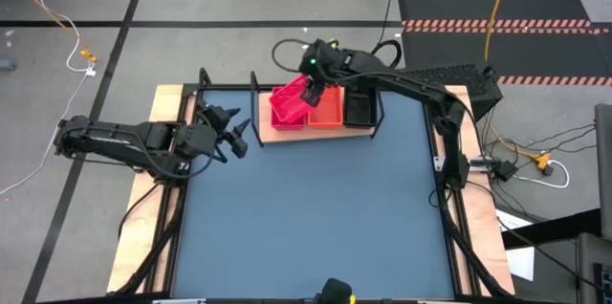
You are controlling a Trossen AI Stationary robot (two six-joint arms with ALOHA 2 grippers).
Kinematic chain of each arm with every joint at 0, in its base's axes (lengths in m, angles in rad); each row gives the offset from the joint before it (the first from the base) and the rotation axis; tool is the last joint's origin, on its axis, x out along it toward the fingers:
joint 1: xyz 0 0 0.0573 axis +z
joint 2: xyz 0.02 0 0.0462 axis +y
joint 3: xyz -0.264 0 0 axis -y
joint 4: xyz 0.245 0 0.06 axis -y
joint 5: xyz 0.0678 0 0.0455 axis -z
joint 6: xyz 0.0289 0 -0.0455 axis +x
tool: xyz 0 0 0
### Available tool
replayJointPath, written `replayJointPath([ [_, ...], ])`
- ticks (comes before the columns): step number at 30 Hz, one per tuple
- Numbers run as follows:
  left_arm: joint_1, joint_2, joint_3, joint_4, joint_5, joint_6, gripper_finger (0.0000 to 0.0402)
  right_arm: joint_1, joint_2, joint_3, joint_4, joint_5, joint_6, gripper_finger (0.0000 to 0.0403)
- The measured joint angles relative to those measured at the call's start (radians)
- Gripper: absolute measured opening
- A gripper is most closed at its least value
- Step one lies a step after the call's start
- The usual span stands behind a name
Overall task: Stack baskets on shelf by color
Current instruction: Stack the red bin on the red bin on the shelf
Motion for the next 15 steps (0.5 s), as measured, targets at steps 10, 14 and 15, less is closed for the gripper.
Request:
replayJointPath([
  [10, 0.028, 0.000, 0.000, -0.021, 0.001, 0.024, 0.0200, 0.000, 0.045, -0.001, -0.022, 0.002, 0.040, 0.0175],
  [14, 0.048, 0.000, 0.000, -0.023, 0.001, 0.022, 0.0200, -0.017, 0.047, -0.001, -0.072, 0.002, 0.056, 0.0171],
  [15, 0.052, 0.000, 0.000, -0.023, 0.001, 0.021, 0.0200, -0.021, 0.047, -0.007, -0.075, 0.001, 0.061, 0.0168],
])
